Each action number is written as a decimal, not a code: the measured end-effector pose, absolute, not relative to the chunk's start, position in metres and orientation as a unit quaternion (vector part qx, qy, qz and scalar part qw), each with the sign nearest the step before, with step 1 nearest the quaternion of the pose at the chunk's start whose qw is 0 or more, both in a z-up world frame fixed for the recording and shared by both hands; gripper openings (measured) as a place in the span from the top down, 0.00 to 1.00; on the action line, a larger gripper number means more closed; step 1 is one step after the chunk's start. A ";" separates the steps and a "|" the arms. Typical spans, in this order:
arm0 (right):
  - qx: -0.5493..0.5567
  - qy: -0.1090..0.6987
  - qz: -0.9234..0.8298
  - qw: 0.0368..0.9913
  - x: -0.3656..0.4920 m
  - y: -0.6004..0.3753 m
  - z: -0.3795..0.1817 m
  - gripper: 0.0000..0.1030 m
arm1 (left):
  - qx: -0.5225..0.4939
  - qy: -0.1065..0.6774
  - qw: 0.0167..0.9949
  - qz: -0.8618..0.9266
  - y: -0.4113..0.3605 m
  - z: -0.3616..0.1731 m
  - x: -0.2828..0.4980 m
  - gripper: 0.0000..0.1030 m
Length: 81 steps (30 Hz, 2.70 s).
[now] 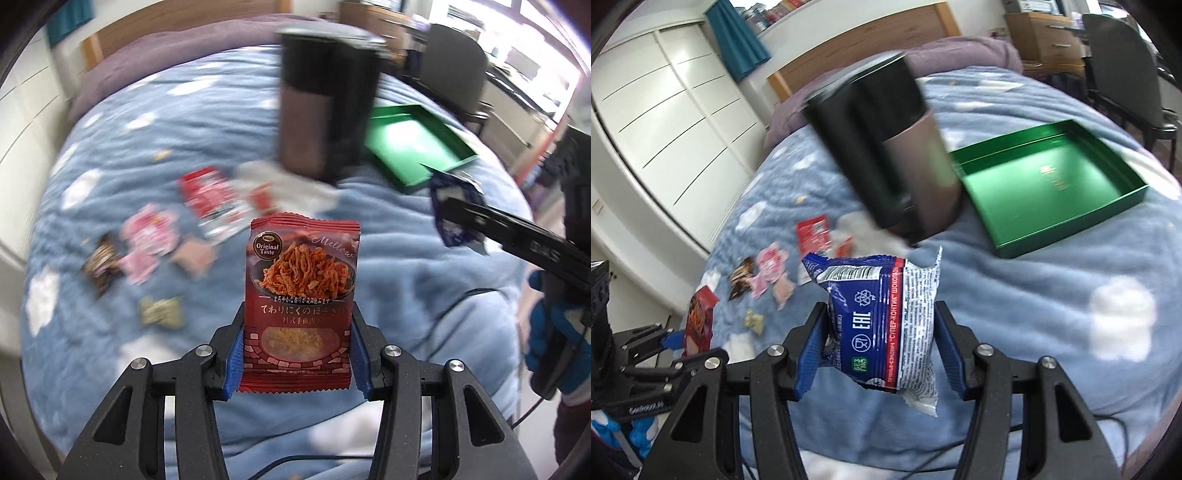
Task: Organize snacks
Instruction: 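Carry both packets to the green tray and open both tools to release, then withdraw both open tools from the tray back toward the remaining snacks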
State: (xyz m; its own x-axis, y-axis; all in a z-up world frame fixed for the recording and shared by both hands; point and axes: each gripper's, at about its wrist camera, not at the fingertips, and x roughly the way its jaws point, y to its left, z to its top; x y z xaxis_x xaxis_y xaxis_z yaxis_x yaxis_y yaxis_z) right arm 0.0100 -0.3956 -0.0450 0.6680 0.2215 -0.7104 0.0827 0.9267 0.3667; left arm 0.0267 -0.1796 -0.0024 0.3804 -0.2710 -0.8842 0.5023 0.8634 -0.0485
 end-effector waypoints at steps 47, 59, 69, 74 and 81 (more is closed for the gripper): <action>0.107 0.441 -0.106 0.885 0.204 -0.659 -0.131 0.12 | 0.190 0.496 0.812 -0.244 -0.514 -0.114 0.233 0.57; 0.096 0.437 -0.105 0.888 0.185 -0.657 -0.107 0.00 | 0.203 0.484 0.819 -0.232 -0.506 -0.090 0.219 0.45; 0.106 0.389 -0.125 0.906 0.110 -0.646 -0.035 0.00 | 0.199 0.444 0.828 -0.278 -0.475 -0.023 0.141 0.44; 0.102 0.351 -0.123 0.923 0.063 -0.620 0.009 0.00 | 0.199 0.423 0.838 -0.283 -0.442 0.009 0.100 0.44; 0.093 0.302 -0.096 0.944 0.009 -0.569 0.062 0.00 | 0.193 0.400 0.859 -0.255 -0.368 0.043 0.066 0.42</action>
State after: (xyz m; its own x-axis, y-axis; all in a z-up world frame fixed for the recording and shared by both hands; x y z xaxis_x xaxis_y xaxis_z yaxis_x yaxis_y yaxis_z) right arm 0.0089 -0.5690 0.0618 0.7991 -0.1244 -0.5882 0.2365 0.9645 0.1173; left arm 0.0661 -0.3682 0.0427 0.5491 -0.2839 -0.7860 0.5926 0.7955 0.1266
